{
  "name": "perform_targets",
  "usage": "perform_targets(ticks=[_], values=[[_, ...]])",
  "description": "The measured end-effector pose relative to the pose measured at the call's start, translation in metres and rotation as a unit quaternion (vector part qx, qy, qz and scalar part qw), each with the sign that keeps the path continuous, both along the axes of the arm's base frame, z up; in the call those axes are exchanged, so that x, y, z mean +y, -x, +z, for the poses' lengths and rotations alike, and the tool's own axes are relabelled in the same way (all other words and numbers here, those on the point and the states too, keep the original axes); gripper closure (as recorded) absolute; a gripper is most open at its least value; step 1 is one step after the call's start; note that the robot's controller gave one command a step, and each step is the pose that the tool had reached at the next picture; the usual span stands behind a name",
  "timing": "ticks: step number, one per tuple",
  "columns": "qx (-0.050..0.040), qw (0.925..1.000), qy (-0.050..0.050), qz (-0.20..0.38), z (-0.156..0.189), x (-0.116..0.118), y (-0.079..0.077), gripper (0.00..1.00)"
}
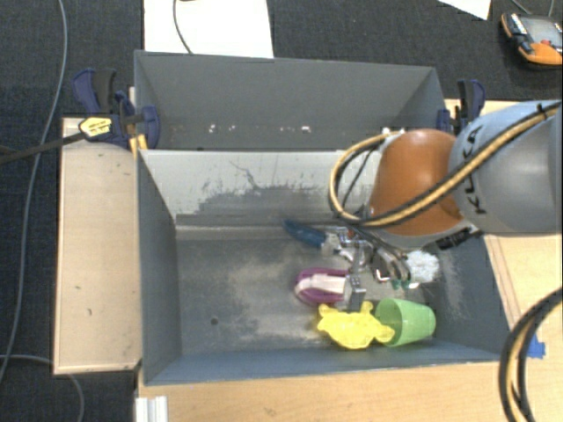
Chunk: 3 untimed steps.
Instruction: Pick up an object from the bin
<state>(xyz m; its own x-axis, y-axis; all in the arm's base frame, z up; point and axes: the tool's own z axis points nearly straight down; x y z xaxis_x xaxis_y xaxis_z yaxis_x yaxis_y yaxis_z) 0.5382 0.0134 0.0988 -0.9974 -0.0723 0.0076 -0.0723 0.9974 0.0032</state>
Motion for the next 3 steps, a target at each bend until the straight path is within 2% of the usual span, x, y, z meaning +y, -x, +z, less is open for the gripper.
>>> perform_targets(ticks=[1,2,3], values=[[-0.0105,0.995,0.0,-0.1,-0.029,-0.079,-0.039,0.0],[-0.0065,1.0,-0.002,0.005,-0.027,0.003,0.003,1.0],[-0.0065,1.0,-0.002,0.005,-0.027,0.003,0.003,1.0]])
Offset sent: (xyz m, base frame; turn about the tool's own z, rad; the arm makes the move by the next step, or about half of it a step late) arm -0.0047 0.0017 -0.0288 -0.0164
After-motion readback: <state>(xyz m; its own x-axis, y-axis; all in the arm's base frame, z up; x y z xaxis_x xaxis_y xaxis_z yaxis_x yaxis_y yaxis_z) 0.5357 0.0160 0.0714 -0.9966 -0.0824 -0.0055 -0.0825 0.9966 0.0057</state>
